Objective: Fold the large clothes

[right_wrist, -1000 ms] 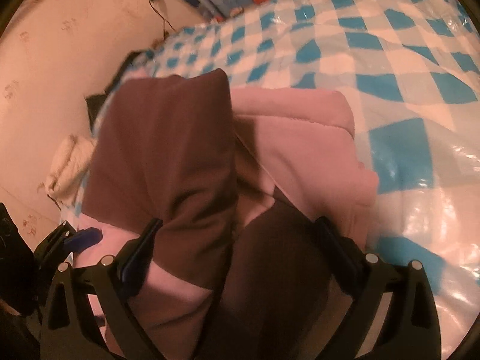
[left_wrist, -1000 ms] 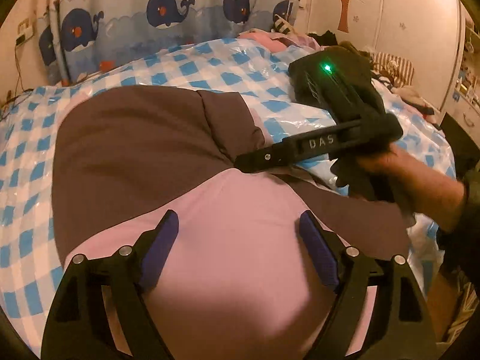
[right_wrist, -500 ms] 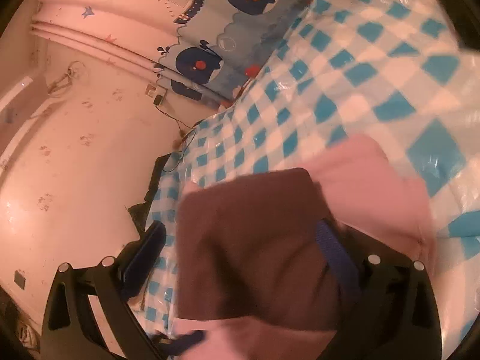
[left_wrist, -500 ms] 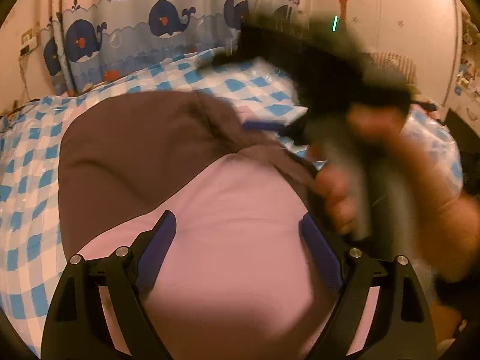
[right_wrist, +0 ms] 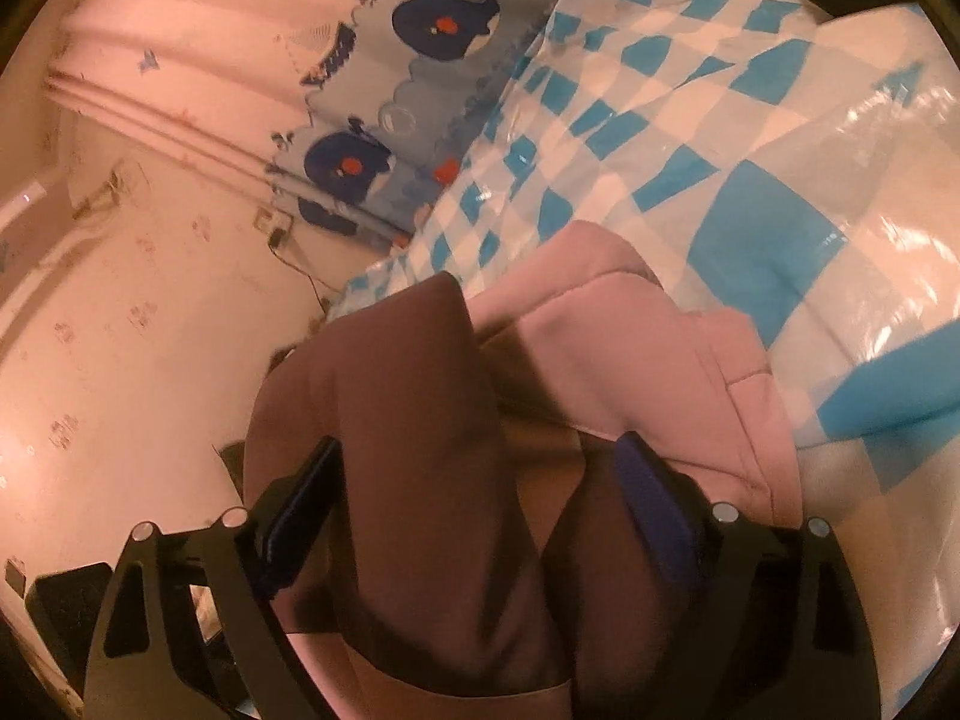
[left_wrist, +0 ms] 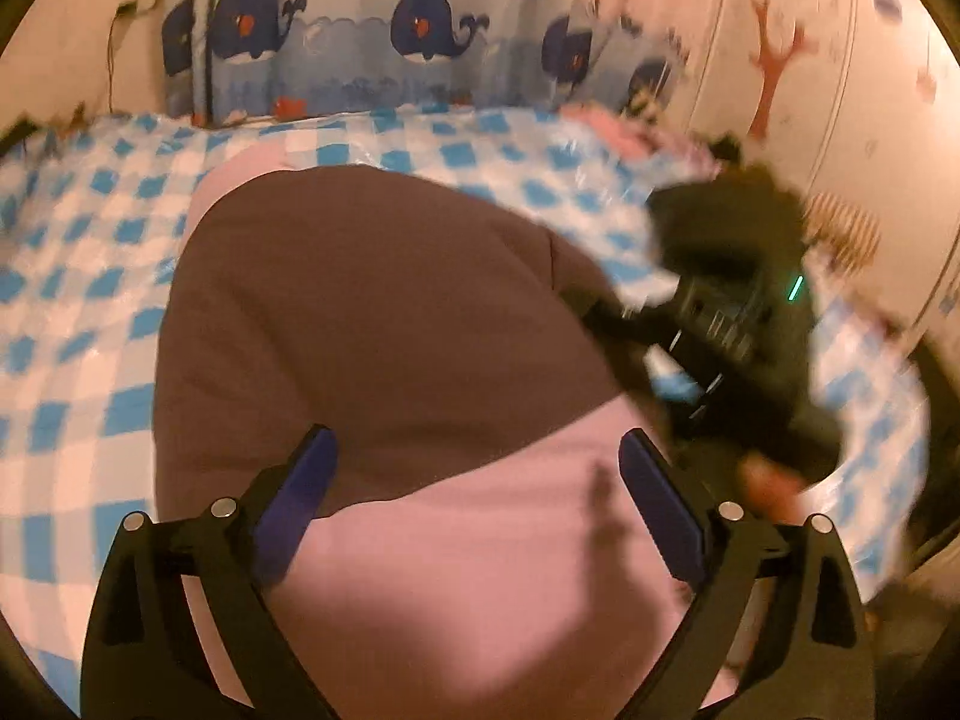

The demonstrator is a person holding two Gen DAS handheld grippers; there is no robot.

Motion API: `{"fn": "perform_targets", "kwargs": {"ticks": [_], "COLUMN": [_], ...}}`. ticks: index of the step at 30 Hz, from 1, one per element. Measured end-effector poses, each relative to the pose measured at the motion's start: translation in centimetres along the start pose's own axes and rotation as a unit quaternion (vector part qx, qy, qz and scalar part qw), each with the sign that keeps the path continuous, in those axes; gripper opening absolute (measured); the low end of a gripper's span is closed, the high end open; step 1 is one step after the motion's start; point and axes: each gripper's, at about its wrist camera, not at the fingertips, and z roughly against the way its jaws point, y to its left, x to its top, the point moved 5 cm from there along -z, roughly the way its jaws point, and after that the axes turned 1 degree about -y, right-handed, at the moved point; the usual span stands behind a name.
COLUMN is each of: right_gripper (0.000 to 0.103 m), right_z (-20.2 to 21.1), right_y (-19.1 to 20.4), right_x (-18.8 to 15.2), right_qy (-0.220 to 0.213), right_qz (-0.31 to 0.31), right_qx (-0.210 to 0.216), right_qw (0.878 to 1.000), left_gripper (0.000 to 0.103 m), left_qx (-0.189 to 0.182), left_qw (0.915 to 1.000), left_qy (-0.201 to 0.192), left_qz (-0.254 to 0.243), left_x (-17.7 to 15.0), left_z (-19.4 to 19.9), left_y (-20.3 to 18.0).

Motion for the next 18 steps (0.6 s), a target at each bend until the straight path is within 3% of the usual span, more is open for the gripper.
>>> {"fn": "perform_targets", "kwargs": {"ticks": [2, 5, 7, 9, 12, 14, 18], "right_gripper": [0.088, 0.093, 0.093, 0.093, 0.097, 0.097, 0.097], "right_z": [2.2, 6.2, 5.2, 1.0, -0.5, 0.4, 4.4], "right_y": [1.6, 5.7, 6.7, 4.6, 0.6, 1.4, 5.1], "right_x": [0.8, 1.3, 0.6, -1.6, -1.6, -1.3, -1.7], "right_qy": [-0.032, -0.098, -0.062, 0.031, 0.090, 0.095, 0.059], "right_qz": [0.039, 0.117, 0.171, 0.221, 0.144, 0.163, 0.217], "right_qx": [-0.067, -0.116, -0.171, -0.253, -0.240, -0.263, -0.290], "right_qw": [0.996, 0.982, 0.968, 0.941, 0.956, 0.946, 0.930], "left_gripper": [0.091, 0.091, 0.091, 0.092, 0.091, 0.091, 0.091], "left_qx": [0.010, -0.001, -0.005, -0.009, -0.044, -0.062, -0.059], "left_qw": [0.9999, 0.9999, 0.9998, 0.9998, 0.9986, 0.9942, 0.9742], "left_qy": [0.005, 0.003, 0.000, -0.003, 0.000, -0.013, -0.029], "left_qz": [-0.006, 0.015, 0.021, 0.016, 0.031, 0.087, 0.216], "left_x": [0.2, 0.4, 0.3, 0.2, 0.6, 1.1, -1.0], "left_z": [-0.2, 0.0, 0.3, 0.6, 1.6, 3.7, 7.7], "left_y": [0.1, 1.4, 1.5, 1.2, 1.1, 3.5, 11.2]}}
